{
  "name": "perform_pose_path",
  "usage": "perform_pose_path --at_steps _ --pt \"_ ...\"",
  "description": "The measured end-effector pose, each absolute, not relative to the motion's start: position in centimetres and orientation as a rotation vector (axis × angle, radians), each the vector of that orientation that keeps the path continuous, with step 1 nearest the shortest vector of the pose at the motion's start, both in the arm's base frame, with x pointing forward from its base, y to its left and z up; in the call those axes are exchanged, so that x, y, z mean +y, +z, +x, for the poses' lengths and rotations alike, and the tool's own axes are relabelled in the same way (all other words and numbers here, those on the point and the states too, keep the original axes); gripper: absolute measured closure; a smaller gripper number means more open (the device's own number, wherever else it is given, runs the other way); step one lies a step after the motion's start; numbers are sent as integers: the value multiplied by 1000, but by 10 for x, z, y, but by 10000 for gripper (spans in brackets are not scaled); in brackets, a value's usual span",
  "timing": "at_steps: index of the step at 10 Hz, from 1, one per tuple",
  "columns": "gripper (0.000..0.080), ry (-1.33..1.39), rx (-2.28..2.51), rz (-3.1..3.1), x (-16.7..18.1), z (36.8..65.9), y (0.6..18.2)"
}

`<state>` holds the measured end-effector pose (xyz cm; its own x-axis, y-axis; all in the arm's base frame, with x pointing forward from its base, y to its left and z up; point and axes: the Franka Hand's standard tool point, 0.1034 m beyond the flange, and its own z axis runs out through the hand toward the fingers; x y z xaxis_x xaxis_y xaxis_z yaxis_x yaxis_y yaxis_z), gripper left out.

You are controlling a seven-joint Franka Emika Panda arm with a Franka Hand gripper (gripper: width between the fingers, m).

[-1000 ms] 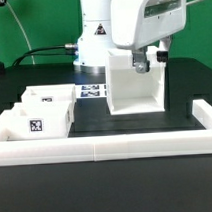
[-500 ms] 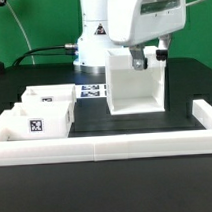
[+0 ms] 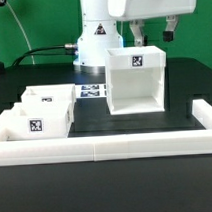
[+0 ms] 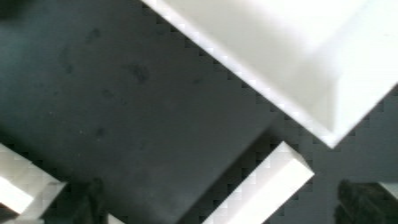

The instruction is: Assemble drawer

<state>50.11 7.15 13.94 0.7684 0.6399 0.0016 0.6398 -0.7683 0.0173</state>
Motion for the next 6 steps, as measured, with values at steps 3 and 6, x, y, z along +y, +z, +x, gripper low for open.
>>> perform_pose_path --at_steps 3,6 --pt "150 23 1010 2959 69 500 139" --pt "150 71 625 3053 72 470 139"
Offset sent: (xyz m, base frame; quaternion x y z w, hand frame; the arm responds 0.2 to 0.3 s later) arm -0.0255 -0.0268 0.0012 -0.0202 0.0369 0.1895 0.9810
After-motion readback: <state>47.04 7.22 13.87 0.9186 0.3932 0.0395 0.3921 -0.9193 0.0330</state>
